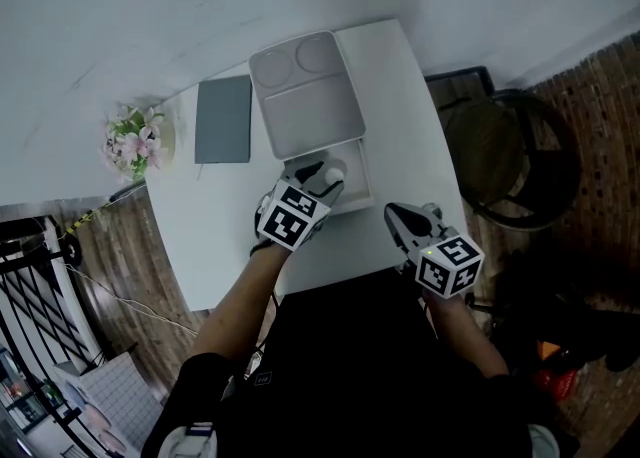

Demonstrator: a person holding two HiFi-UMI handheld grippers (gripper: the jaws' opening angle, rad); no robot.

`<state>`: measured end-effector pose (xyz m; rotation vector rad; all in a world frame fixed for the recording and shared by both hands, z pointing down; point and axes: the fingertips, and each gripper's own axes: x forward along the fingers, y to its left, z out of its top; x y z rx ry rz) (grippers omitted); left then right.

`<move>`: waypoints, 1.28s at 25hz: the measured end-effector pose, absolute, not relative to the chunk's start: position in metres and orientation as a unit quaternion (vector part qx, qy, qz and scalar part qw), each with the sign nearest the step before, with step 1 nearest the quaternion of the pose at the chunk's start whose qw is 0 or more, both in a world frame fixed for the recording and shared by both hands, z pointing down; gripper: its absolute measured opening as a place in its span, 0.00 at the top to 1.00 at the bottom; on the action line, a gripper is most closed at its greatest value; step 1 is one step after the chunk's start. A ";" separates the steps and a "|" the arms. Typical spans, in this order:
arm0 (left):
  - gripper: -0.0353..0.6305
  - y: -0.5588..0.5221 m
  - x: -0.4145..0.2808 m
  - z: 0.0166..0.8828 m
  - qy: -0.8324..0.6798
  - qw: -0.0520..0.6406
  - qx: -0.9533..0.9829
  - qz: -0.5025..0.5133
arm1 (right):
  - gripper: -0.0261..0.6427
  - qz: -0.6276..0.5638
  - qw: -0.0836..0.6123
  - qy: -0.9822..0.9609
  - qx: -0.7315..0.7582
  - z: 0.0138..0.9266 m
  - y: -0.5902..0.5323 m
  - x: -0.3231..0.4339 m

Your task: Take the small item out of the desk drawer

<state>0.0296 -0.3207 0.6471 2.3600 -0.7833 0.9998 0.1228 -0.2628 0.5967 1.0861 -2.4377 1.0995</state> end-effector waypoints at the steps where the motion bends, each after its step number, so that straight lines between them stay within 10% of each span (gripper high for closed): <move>1: 0.65 -0.320 0.028 0.646 -0.283 0.230 0.858 0.361 | 0.96 0.376 0.128 -0.839 0.372 0.595 -0.263 0.122; 32: 0.66 -0.305 0.034 0.670 -0.252 0.163 0.852 0.430 | 0.96 0.389 0.098 -0.828 0.392 0.570 -0.232 0.101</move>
